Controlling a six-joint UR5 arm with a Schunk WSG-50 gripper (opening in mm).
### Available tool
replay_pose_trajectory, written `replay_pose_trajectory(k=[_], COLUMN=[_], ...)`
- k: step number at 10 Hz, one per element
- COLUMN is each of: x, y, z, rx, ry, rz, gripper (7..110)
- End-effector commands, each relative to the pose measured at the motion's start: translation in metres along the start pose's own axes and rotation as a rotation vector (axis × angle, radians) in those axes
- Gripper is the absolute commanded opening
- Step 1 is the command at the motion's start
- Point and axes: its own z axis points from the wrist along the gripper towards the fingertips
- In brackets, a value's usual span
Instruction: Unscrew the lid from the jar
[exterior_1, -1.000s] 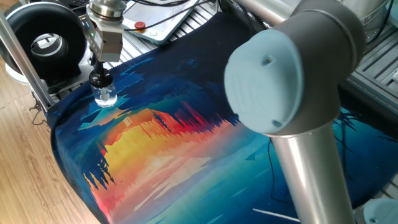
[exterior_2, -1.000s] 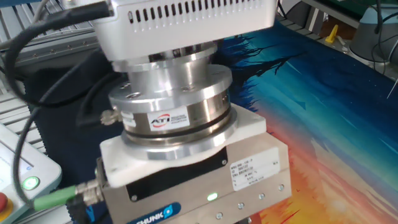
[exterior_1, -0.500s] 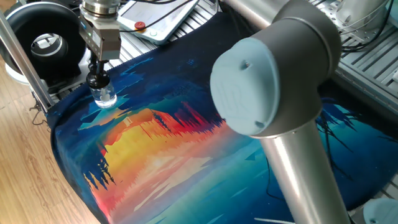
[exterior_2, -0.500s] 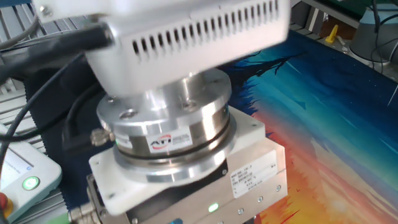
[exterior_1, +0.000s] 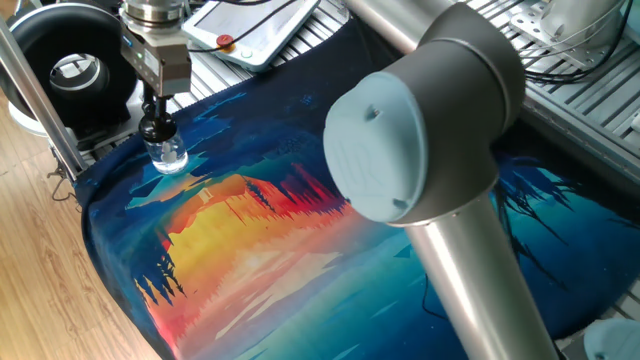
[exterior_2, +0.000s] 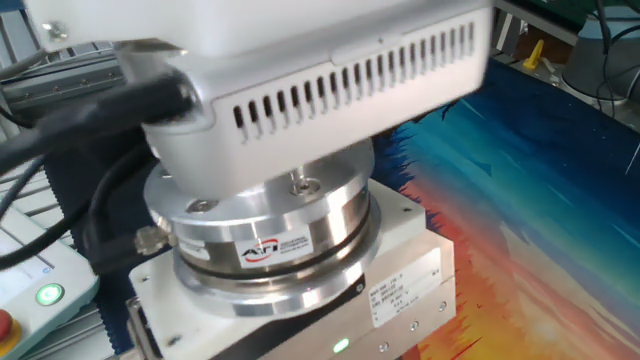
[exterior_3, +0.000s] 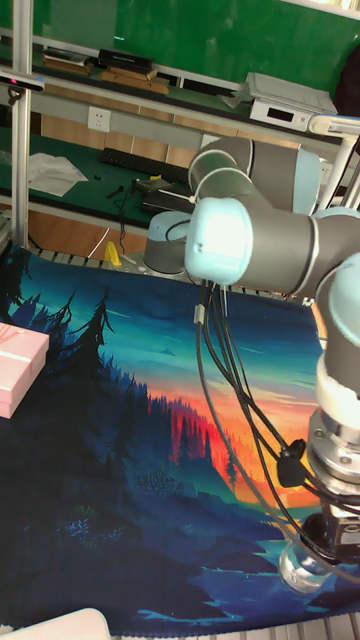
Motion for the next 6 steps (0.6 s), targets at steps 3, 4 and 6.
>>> replay_pose_trajectory(k=[3,4,6], x=[-0.001,0.006,0.022], y=[-0.017,-0.015,-0.008], z=[-0.007,-0.007,-0.007], rx=[0.042,0.043,0.035], ry=[0.061,0.076,0.112], rz=[-0.014,0.034,0.105], gripper=[44,44,44])
